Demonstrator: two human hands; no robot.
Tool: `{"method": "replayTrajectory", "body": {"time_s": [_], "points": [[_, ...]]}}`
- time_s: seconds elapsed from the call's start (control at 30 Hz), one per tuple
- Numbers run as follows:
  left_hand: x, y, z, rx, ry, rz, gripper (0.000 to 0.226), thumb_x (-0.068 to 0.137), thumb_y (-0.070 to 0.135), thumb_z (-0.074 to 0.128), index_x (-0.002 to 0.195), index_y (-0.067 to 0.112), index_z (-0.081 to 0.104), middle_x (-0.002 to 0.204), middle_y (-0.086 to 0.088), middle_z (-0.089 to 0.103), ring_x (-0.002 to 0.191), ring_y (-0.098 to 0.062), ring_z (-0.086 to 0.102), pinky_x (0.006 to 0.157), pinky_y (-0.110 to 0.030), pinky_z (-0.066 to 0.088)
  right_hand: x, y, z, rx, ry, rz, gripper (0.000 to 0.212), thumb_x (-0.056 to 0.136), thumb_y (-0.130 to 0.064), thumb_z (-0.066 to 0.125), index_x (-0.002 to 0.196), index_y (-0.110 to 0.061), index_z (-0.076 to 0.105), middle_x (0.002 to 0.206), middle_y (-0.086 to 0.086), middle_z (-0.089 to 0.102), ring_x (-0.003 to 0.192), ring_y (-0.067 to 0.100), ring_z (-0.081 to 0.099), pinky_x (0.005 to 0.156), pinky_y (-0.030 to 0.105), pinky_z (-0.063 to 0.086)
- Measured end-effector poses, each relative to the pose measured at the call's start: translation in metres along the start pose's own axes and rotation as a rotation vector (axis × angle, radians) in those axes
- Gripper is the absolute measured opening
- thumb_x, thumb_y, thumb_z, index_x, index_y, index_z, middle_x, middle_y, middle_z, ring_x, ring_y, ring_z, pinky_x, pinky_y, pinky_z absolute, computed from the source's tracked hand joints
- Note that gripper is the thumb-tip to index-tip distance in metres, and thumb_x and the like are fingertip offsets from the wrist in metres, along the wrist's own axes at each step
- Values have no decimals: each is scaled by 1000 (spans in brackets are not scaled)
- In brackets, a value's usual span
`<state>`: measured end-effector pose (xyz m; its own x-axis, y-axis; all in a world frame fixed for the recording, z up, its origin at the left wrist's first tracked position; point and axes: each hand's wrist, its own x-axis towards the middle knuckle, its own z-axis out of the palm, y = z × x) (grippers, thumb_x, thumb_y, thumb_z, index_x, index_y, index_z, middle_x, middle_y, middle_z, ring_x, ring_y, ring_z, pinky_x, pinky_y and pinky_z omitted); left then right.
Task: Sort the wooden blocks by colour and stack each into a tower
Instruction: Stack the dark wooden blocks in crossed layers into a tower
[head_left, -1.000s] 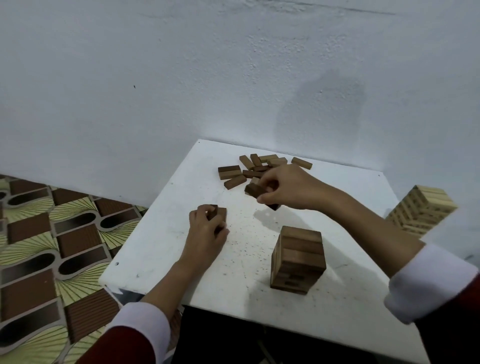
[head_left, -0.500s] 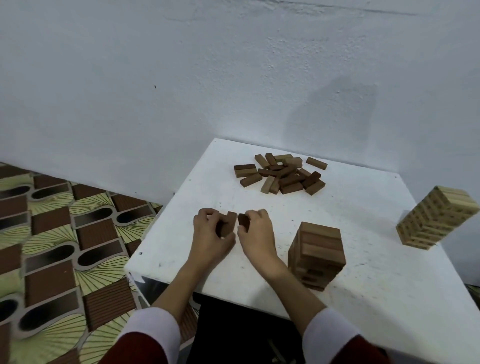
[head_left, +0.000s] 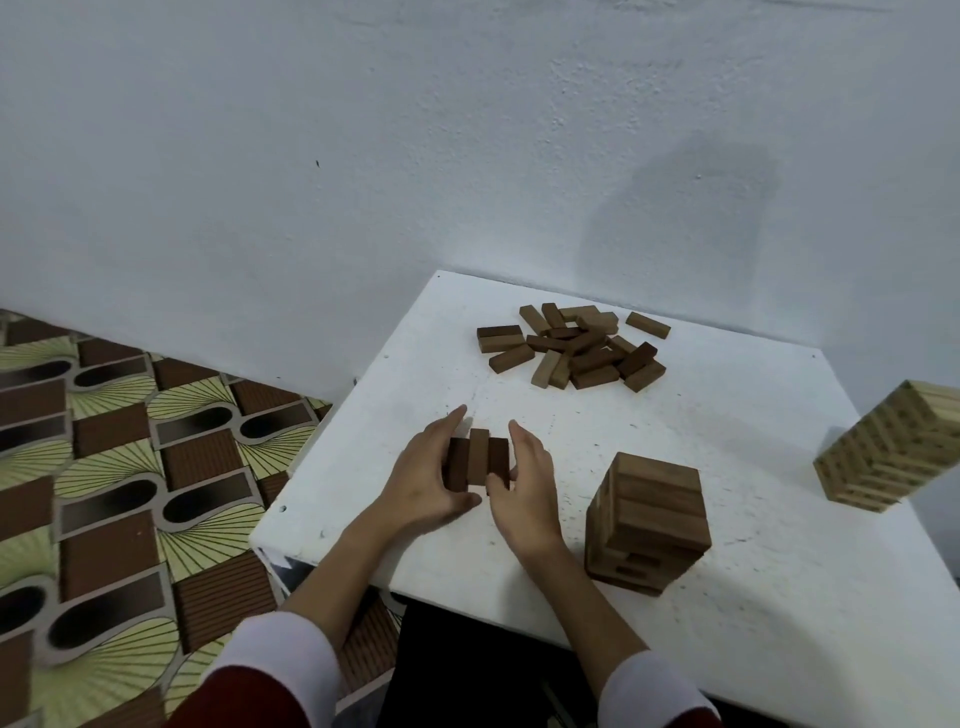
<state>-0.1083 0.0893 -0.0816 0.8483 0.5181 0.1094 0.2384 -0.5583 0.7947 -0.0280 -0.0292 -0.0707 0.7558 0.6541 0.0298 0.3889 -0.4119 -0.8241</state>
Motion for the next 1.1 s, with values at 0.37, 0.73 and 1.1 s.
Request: {"method": "replayTrajectory", "body": {"time_s": [0.37, 0.73, 1.1], "points": [[3, -4, -10, -156, -147, -36, 87, 64, 8, 82, 138, 23, 38, 124, 6, 48, 109, 3, 46, 81, 0, 37, 0, 6, 1, -71, -46, -97, 74, 75, -6, 65, 142, -14, 33, 129, 1, 46, 119, 17, 37, 101, 32, 37], [1, -3, -11, -166, -184, -22, 88, 58, 14, 81, 135, 24, 41, 122, 4, 49, 113, -5, 46, 82, -4, 40, 0, 9, 0, -42, -61, -126, 74, 71, -2, 65, 139, -13, 36, 125, 0, 49, 114, 16, 40, 96, 30, 38], [-1, 1, -16, -140, -225, -27, 85, 64, -1, 80, 135, 26, 40, 118, 7, 48, 106, -1, 44, 77, -3, 40, -1, 10, -2, 14, -89, -119, 78, 69, -5, 68, 139, -15, 36, 118, -2, 48, 113, 18, 46, 97, 37, 44]]}}
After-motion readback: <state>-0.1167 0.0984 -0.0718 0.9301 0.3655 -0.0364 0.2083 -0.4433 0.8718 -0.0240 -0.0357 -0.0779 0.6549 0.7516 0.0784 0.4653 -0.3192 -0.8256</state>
